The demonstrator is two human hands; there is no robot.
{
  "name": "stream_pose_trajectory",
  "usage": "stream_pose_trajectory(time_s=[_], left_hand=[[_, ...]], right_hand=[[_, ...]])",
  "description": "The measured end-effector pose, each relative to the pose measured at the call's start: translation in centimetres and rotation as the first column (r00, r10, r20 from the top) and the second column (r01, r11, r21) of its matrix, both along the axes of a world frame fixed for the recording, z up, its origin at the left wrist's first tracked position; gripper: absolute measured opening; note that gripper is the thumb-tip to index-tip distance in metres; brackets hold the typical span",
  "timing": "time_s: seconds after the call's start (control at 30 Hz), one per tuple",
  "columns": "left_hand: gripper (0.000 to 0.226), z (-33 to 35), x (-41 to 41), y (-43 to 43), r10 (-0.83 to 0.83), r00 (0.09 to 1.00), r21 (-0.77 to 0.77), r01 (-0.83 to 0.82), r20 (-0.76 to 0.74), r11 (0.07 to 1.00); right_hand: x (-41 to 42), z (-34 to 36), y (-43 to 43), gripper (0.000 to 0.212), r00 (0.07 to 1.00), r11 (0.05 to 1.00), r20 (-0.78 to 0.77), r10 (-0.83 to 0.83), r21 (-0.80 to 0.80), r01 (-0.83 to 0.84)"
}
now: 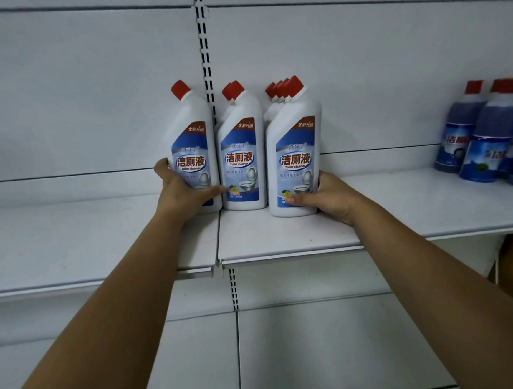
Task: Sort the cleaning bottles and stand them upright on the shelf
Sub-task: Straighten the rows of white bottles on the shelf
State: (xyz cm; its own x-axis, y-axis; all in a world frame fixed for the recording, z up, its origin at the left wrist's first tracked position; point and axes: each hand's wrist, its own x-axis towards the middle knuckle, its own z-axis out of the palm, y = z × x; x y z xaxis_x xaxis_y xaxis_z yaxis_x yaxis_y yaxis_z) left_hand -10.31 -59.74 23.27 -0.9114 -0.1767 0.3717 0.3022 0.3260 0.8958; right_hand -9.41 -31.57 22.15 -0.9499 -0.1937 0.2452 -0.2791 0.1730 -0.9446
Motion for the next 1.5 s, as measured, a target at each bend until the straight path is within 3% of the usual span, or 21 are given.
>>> stream_pose_trajectory(time_s=[0.13,0.37,0.5,0.8,1.0,1.13,1.5], left_hand=[[0.103,0.0,0.0,-0.5,-0.018,1.000,0.002,0.018,0.022,1.000],[0.093,-0.2,-0.8,-2.1,-0.042,0.995,0.055,0.037,0.096,0.998],[0.084,-0.3,-1.1,-2.7,-0.088,0.991,0.025,0.085,0.100,0.996],[0.071,-0.5,-1.2,-2.5,-0.056,0.993,0.009,0.055,0.106,0.998],[0.060,-0.4,-1.2,-2.2,-0.067,0.995,0.020,0.066,0.077,0.998],[0.060,-0.5,-1.3,-2.3,-0.062,0.995,0.021,0.061,0.075,0.998],[0.063,-0.5,-1.2,-2.3,-0.028,0.996,-0.005,0.029,0.082,1.000]], right_hand=[[0.3,0.1,-0.2,0.057,1.000,1.000,-0.008,0.000,0.003,0.000],[-0.6,1.7,0.3,0.089,0.989,0.993,0.086,0.118,-0.004,-0.118],[-0.5,1.6,0.1,0.079,0.990,0.993,0.077,0.118,0.013,-0.119],[-0.6,1.3,-0.1,0.088,0.996,0.994,0.042,0.082,0.063,-0.085],[-0.7,1.3,0.0,0.078,0.997,0.993,0.035,0.072,0.090,-0.075],[-0.7,1.2,0.0,0.083,0.997,0.991,0.036,0.064,0.112,-0.067],[-0.9,1.0,0.0,0.069,0.999,0.990,0.023,0.048,0.132,-0.050]])
